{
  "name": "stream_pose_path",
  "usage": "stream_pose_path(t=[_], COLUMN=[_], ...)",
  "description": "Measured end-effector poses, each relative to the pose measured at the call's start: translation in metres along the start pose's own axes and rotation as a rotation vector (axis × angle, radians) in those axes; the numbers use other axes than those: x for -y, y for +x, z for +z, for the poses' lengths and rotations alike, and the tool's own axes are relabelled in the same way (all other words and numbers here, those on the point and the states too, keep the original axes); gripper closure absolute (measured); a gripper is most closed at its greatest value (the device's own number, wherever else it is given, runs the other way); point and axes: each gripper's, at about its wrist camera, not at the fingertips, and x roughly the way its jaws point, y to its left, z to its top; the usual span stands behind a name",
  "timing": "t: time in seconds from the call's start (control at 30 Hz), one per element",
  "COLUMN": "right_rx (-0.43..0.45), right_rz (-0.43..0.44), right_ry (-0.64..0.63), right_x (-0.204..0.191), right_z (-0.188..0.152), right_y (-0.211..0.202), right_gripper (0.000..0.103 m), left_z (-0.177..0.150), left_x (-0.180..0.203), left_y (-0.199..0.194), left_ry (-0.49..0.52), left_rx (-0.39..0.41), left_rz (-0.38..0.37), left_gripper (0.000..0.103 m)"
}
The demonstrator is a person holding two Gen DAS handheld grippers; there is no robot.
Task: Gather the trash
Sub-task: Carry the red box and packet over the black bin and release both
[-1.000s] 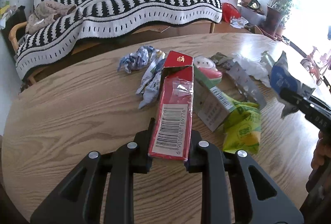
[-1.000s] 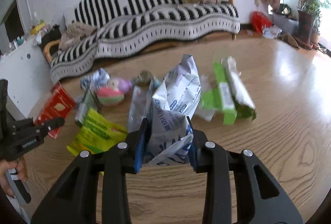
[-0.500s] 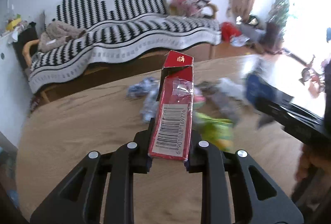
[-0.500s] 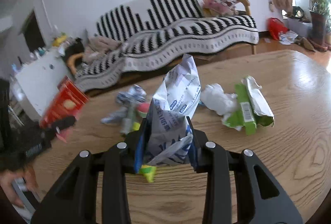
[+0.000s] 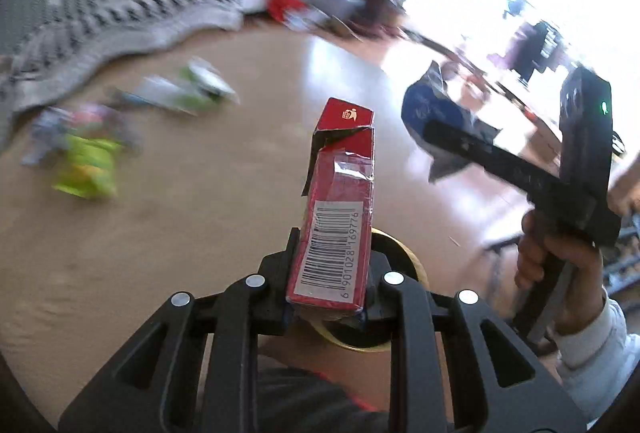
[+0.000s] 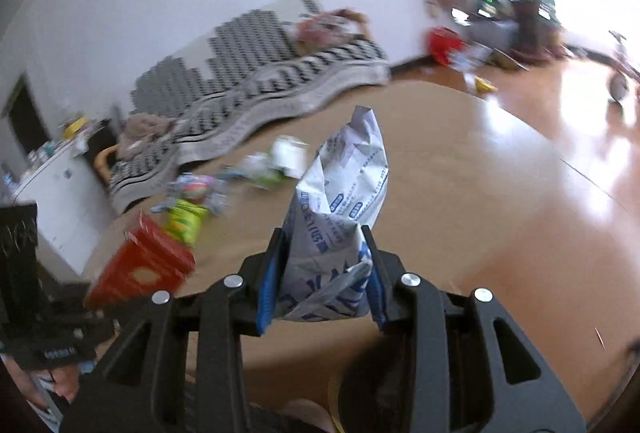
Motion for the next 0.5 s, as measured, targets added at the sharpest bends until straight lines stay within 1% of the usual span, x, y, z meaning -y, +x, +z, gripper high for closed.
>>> stream_pose_path(t=[0.07,0.1,0.17,0.2,0.23,0.27,0.33,0.37,0.4,0.43,0.47,0.5], right_rx=[-0.046,-0.076,-0.142,-0.161,-0.183,-0.21,-0.274,-0.299,-0.34,-0.363,-0.38,-0.398], right_rz=[-0.035,-0.043,-0.049,-0.064,-0.077,-0.09,-0.111,-0.114,-0.112,-0.109,-0.109,-0.114], right_ry=[0.045,0.056,0.077,0.089,0.104,0.13,0.185,0.214,0.261,0.283,0.294,0.293], right_x=[0.033,0.045,0.067,0.076,0.085,0.1,0.123,0.129,0.142,0.147,0.151,0.153], right_z=[-0.012,-0.02,-0.038,-0.046,-0.054,-0.066,-0.086,-0.096,-0.11,-0.117,-0.124,-0.132], right_y=[-0.01,-0.01,-0.006,-0.002,0.004,0.013,0.033,0.041,0.052,0.058,0.062,0.066], right_gripper=[0.066,0.066,0.066,0.066,0.066,0.066,0.067,0.067,0.067,0.067,0.067,0.067], left_z=[-0.007,-0.009,-0.017,-0.023,-0.028,-0.033,-0.043,-0.049,-0.061,-0.066,-0.069,-0.069], left_x=[0.028,0.038,0.062,0.074,0.081,0.083,0.081,0.078,0.076,0.074,0.07,0.069], left_y=[0.036,0.051,0.088,0.113,0.132,0.153,0.181,0.194,0.209,0.219,0.227,0.231], left_ry=[-0.001,-0.003,0.037,0.065,0.072,0.058,0.027,0.018,0.016,0.006,-0.008,-0.014], left_rx=[-0.07,-0.096,-0.168,-0.218,-0.255,-0.292,-0.332,-0.353,-0.39,-0.433,-0.469,-0.477], left_rz=[-0.061,-0.073,-0.068,-0.068,-0.076,-0.09,-0.096,-0.085,-0.06,-0.046,-0.043,-0.051], left_gripper=[0.081,0.081,0.081,0.081,0.081,0.081,0.081,0.081,0.081,0.081,0.081,0.081])
